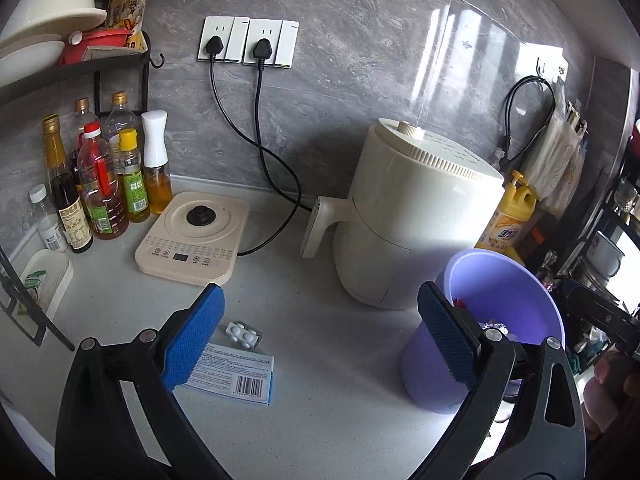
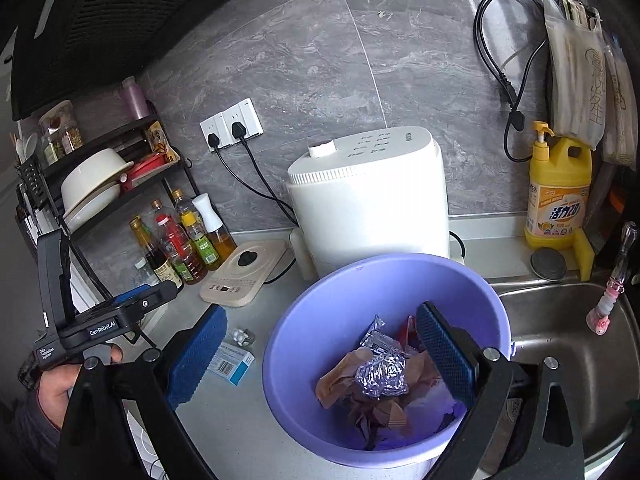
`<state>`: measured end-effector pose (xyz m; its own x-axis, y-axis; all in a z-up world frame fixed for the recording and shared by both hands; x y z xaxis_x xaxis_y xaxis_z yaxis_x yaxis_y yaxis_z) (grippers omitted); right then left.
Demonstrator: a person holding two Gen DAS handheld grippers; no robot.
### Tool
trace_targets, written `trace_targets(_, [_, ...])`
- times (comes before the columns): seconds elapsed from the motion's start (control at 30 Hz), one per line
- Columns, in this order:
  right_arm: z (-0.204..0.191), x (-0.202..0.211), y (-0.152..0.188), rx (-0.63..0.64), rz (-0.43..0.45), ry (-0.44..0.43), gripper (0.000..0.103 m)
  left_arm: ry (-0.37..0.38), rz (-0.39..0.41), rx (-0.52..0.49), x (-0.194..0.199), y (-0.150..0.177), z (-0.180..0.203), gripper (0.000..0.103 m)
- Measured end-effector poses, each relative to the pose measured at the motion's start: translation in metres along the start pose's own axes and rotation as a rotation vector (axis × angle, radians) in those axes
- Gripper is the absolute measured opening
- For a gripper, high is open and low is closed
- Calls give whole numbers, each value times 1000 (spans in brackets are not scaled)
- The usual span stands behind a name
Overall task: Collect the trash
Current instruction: 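Move both open grippers back to the medicine box and blister pack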
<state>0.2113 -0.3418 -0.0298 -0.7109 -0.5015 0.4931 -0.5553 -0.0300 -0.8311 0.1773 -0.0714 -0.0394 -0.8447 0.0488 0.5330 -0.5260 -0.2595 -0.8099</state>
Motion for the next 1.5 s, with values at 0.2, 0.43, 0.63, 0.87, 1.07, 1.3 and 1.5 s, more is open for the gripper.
trace_targets(0.2, [-47,-24,1,56,-28,-50,93,-48,3,44,11,0,-50,96])
trace_targets(0.43, [-107,-55,7,140,-76,-113,93,-108,7,73,25,8,-106,96])
trace_targets(0.63, [-152,-97,29,225,-173,-170,92,-140,-14,113,35,25,-150,96])
trace_targets(0.87, [-177,-162,77,349,-340,-187,91,-176,-59,157,39,53,-188,96])
trace_targets(1.07, [-180,-211,109,408,-453,-174,91,-197,-76,198,45,70,-210,96])
trace_targets(1.3, [-189,-252,121,473,-499,-190,91,-244,-83,261,54,86,-232,96])
trace_targets(1.5, [-198,-268,130,478,-546,-275,90,-270,-73,303,62,97,-240,96])
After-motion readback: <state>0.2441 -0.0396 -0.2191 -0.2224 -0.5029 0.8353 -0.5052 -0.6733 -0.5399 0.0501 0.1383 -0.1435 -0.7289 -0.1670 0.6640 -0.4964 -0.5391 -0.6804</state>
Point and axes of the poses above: each gripper's, at about its wrist camera, not at the fingertips, and x roughly against the way its jaws point, z to its right, y to its underside, the point moved 4 cm from there along -x, roughly the way its jaws point, and after that the axes turned 3 degrees about y, right-handed, at the moved point
